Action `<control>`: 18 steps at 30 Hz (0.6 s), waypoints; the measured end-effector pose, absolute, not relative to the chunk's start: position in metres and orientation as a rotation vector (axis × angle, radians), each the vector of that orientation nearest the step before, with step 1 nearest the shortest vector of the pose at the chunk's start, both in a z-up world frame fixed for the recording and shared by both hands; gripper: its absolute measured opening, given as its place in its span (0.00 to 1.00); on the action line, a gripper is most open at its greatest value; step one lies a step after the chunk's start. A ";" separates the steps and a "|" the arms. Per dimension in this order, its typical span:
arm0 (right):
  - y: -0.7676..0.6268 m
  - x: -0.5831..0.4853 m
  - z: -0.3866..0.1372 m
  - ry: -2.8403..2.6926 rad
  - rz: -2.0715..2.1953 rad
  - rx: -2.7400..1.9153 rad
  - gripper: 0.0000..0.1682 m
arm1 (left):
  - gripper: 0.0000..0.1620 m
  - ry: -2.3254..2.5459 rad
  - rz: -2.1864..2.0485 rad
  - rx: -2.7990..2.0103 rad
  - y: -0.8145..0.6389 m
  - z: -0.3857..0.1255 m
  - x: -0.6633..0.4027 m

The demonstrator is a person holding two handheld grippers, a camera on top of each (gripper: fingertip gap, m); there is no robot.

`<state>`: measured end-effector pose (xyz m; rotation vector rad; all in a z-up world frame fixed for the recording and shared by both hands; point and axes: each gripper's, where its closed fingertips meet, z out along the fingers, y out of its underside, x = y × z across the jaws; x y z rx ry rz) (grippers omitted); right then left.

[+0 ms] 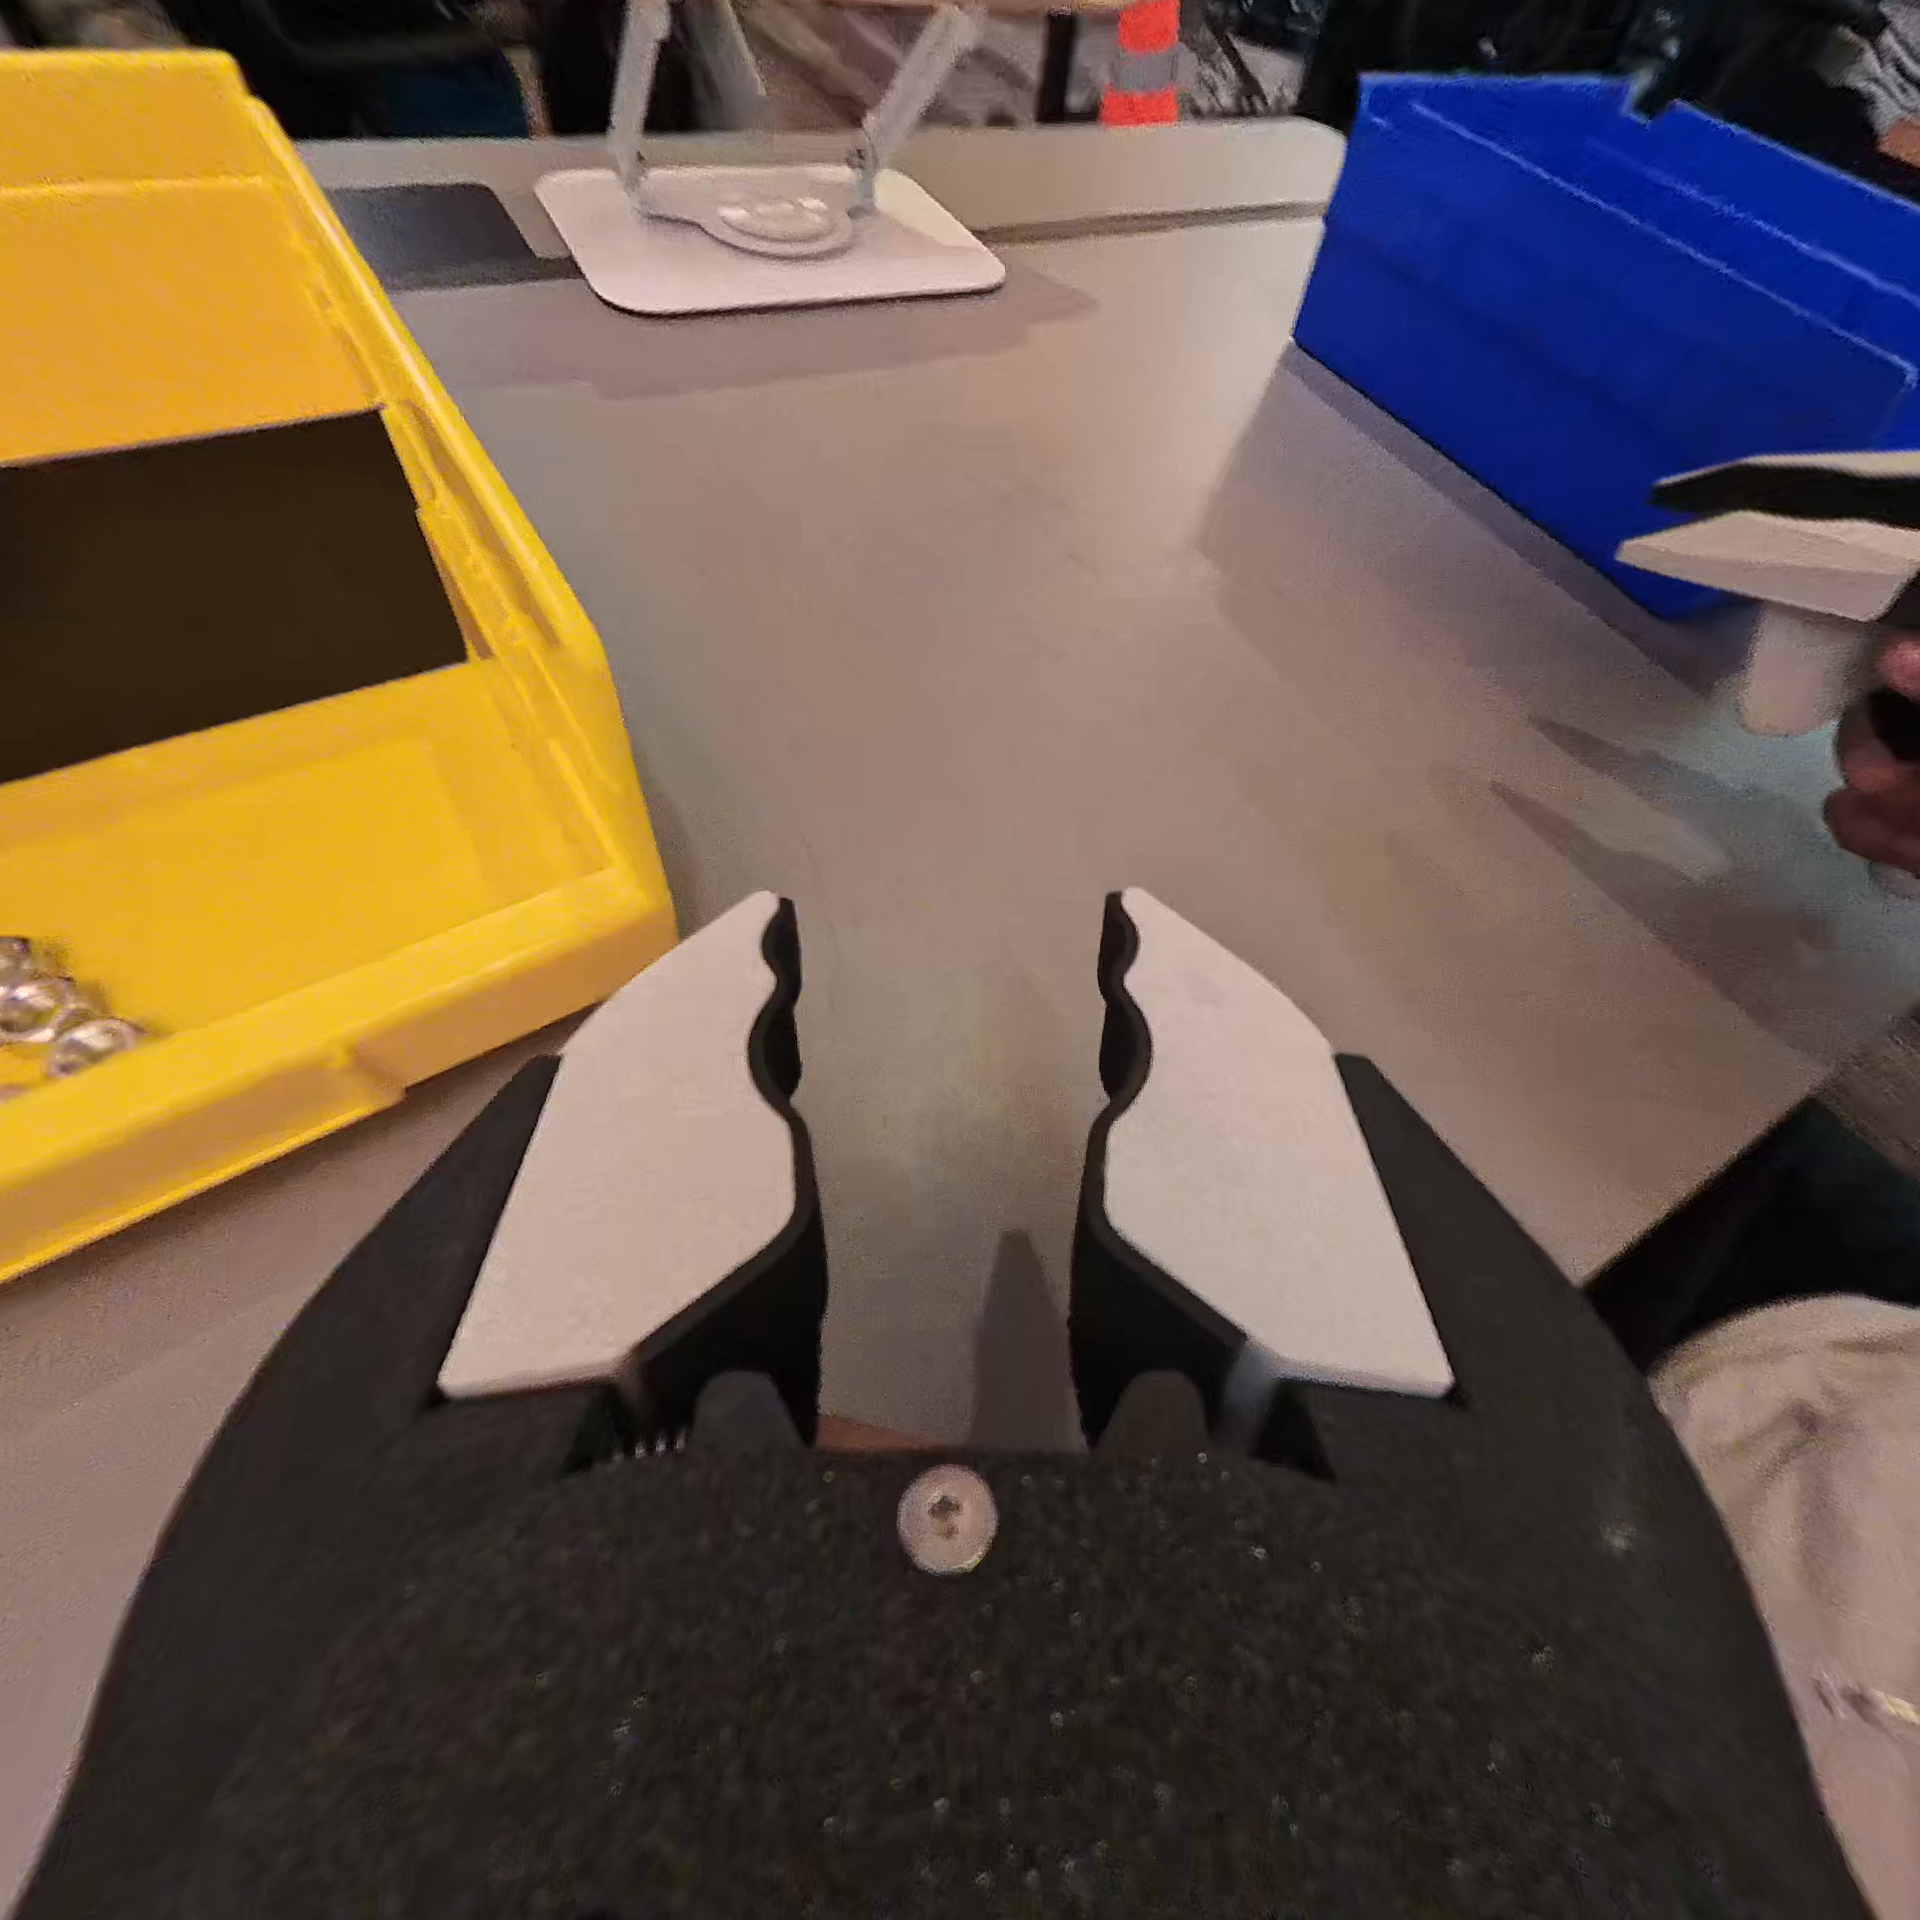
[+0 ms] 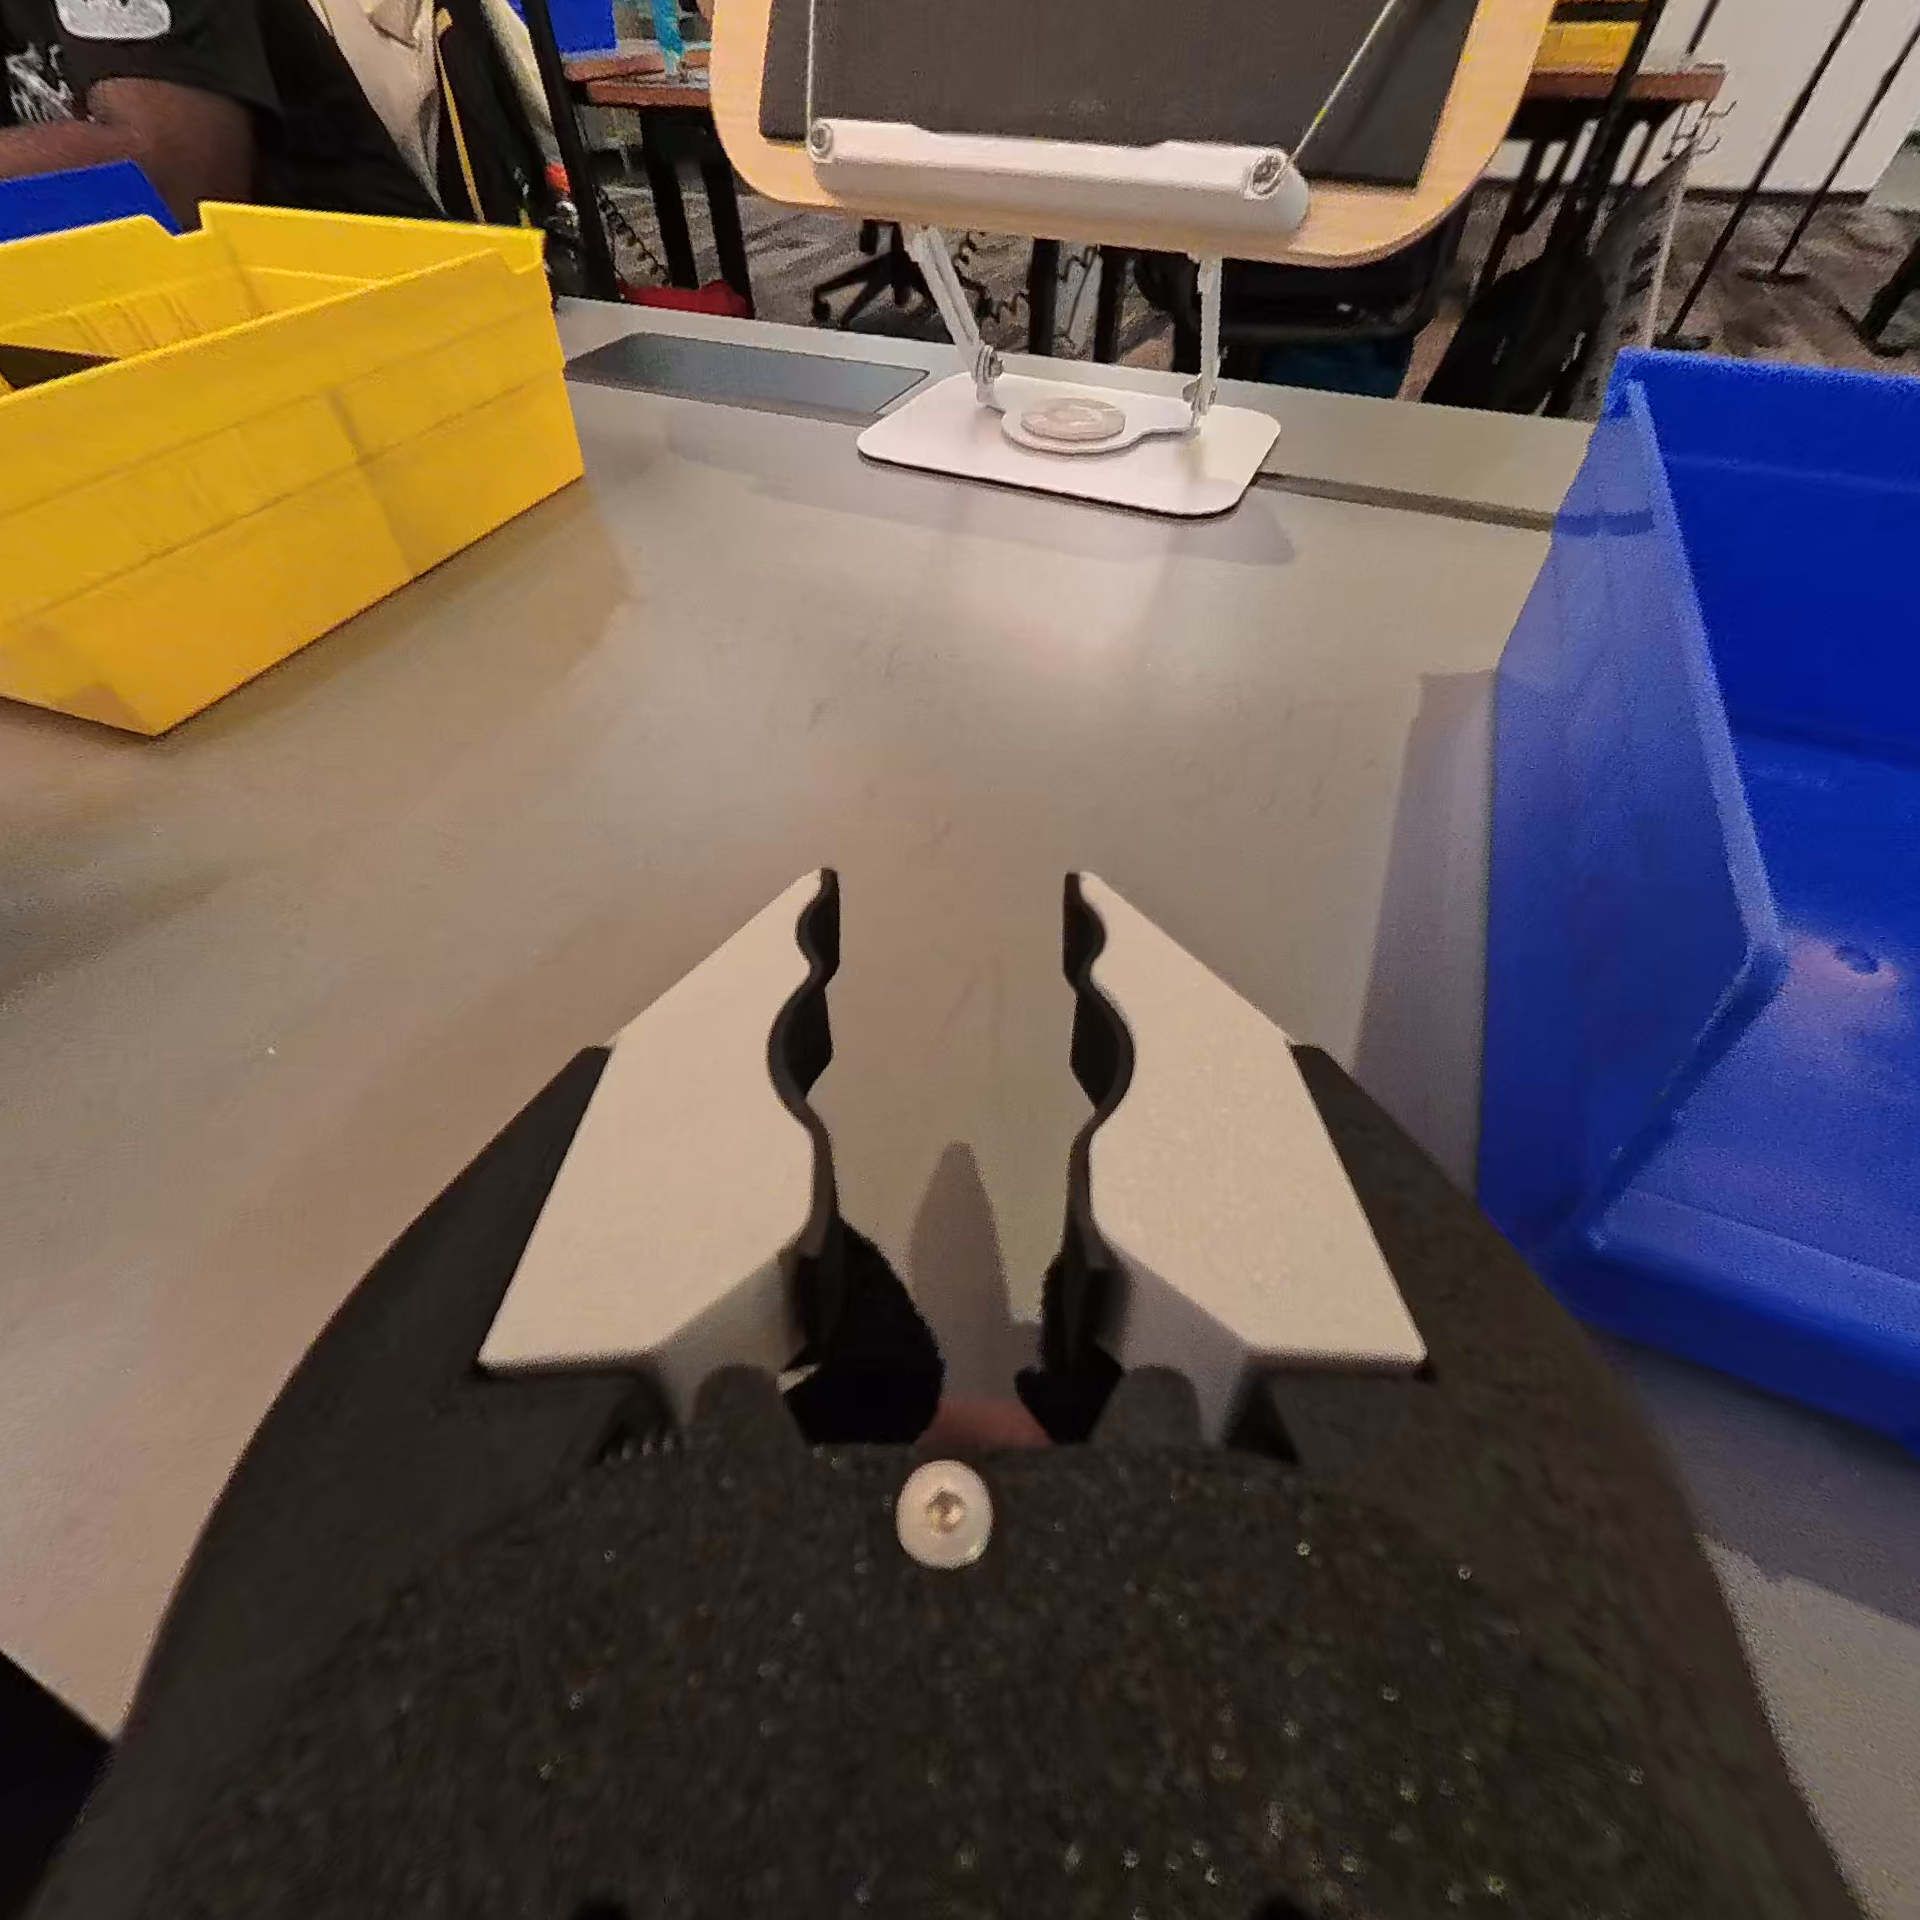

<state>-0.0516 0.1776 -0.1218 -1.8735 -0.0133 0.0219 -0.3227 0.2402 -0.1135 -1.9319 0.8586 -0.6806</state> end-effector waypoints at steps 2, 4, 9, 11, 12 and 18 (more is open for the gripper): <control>0.176 -0.052 -0.125 -0.021 0.029 -1.881 0.26 | 0.34 0.948 -0.696 -2.008 0.245 -0.106 -0.337; 0.176 -0.053 -0.125 -0.045 0.025 -1.885 0.25 | 0.31 0.956 -0.582 -2.209 0.273 -0.107 -0.368; 0.178 -0.059 -0.126 -0.083 0.067 -1.887 0.25 | 0.35 0.922 -0.332 -2.519 0.367 -0.121 -0.419; 0.181 -0.061 -0.127 -0.092 0.081 -1.890 0.25 | 0.34 0.931 -0.194 -2.624 0.395 -0.140 -0.433; 0.182 -0.062 -0.128 -0.097 0.086 -1.892 0.25 | 0.33 0.920 -0.120 -2.689 0.404 -0.151 -0.440; 0.186 -0.064 -0.132 -0.092 0.142 -1.908 0.25 | 0.28 0.783 0.034 -2.813 0.415 -0.180 -0.452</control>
